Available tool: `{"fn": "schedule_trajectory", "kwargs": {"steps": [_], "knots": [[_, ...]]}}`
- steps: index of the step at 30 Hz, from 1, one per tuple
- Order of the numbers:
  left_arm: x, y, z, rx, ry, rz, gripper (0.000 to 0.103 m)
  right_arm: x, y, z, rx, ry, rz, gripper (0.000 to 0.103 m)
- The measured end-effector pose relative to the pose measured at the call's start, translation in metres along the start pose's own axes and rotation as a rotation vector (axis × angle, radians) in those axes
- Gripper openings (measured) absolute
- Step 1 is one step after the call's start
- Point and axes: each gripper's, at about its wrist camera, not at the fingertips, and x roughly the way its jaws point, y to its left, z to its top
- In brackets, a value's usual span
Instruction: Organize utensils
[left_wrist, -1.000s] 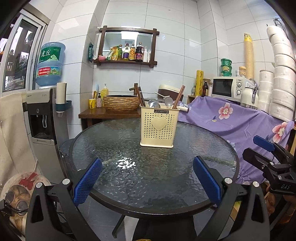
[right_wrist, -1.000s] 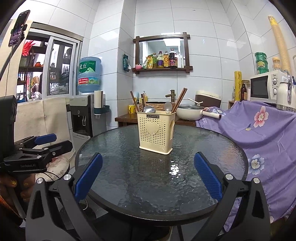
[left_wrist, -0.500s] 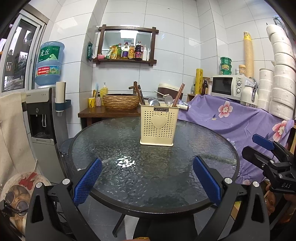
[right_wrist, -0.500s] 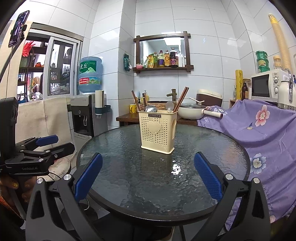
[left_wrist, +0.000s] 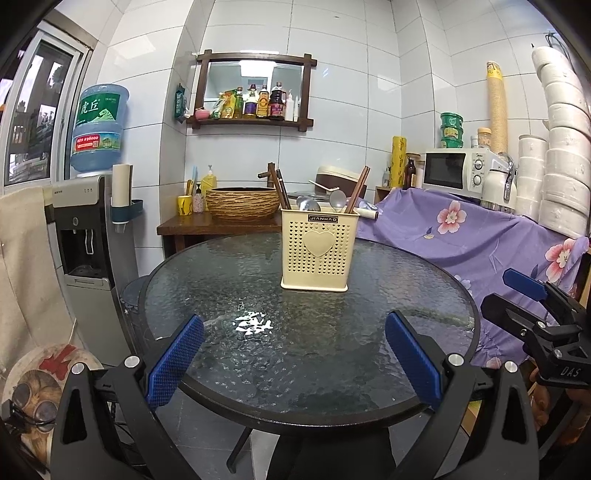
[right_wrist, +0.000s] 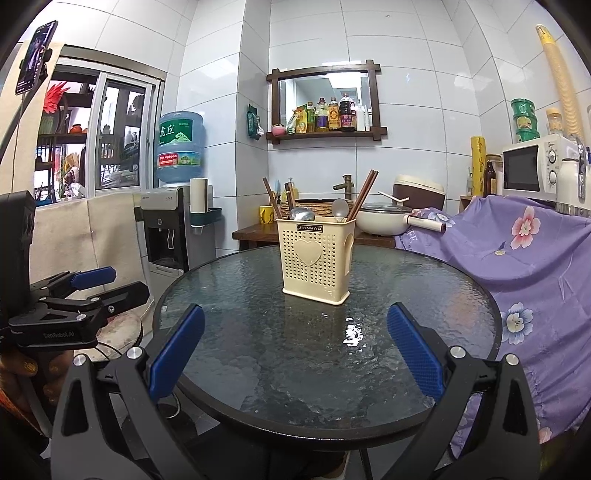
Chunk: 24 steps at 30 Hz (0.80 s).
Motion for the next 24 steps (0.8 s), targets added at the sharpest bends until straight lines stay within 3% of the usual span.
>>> {"fn": "schedule_trajectory", "kwargs": {"steps": [24], "knots": [[0.0021,0.001,-0.0009,0.013,0.005,0.007,0.097,0.0015,0.0008,-0.0008,0.004,0.007,-0.001,0.097]]}}
